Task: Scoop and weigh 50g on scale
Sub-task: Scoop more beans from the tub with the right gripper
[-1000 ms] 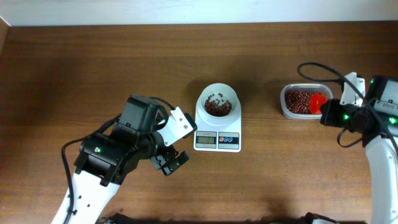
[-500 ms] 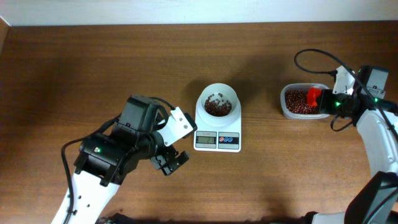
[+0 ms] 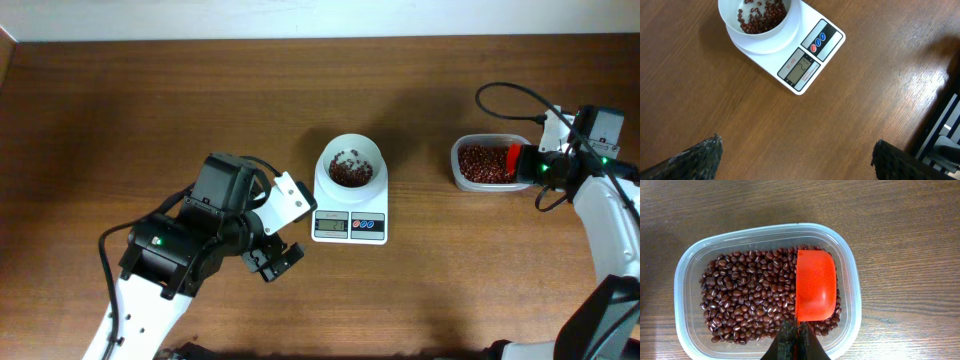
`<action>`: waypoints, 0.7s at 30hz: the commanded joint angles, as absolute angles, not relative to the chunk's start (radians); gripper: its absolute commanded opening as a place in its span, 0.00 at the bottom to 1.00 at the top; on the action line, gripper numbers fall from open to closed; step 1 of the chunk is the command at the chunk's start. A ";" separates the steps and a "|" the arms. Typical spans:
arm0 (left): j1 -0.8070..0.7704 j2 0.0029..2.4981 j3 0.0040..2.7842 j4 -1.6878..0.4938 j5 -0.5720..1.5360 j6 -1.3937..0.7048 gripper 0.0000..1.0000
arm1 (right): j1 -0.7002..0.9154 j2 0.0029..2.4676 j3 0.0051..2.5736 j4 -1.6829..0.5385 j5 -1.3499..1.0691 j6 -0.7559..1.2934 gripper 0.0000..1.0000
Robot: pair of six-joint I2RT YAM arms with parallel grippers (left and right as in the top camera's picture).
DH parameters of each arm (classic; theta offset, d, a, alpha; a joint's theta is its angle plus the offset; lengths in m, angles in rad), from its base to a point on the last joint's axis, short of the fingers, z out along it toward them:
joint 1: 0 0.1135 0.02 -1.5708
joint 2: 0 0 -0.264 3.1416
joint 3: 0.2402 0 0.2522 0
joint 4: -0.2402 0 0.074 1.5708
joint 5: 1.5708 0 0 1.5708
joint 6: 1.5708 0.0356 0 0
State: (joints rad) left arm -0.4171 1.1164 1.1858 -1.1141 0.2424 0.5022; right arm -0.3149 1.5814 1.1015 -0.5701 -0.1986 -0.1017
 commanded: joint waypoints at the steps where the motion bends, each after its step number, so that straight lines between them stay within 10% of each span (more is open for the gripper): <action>1: -0.411 1.111 1.205 -1.113 0.239 0.518 0.99 | -0.321 1.582 1.098 -0.560 -0.179 -0.101 0.04; 21: -0.411 1.111 1.205 -1.113 0.239 0.518 0.99 | -0.255 1.578 1.098 -0.584 -0.177 -0.261 0.04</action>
